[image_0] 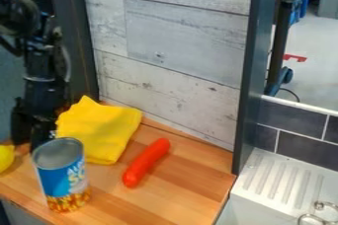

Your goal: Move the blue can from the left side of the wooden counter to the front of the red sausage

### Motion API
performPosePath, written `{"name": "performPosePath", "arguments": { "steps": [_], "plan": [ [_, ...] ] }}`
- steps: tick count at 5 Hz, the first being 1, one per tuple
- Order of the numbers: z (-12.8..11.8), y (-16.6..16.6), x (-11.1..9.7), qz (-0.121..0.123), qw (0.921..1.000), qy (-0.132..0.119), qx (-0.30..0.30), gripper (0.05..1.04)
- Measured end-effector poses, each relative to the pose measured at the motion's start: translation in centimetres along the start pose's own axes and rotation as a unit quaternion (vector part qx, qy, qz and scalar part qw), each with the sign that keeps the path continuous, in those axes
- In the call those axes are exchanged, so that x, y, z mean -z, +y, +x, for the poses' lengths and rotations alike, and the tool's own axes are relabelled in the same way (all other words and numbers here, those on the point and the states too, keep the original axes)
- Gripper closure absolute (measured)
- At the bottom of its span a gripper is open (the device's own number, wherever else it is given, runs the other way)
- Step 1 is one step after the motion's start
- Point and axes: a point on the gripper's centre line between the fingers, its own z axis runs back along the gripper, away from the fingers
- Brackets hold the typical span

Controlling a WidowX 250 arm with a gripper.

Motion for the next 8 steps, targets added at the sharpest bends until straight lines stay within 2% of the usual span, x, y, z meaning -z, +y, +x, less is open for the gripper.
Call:
{"name": "performPosePath", "arguments": {
  "steps": [1,2,3,4,6,7,8],
  "plan": [
    [0.7,-3.6,0.0,-0.021,0.9996,0.009,0.016,0.081],
    [1.3,-7.4,-0.3,-0.026,0.9985,0.022,0.043,0.081],
    [1.5,-8.7,-0.5,-0.030,0.9983,0.033,0.037,0.081],
    [1.6,-10.0,-0.7,-0.045,0.9975,0.041,0.036,0.081],
    [1.9,-10.9,-1.7,-0.070,0.9967,0.040,0.009,0.081],
    [1.5,-10.1,-2.0,-0.104,0.9938,0.033,-0.022,0.081],
    [1.2,-8.7,-2.0,-0.087,0.9947,0.032,-0.045,0.081]
  ]
}}
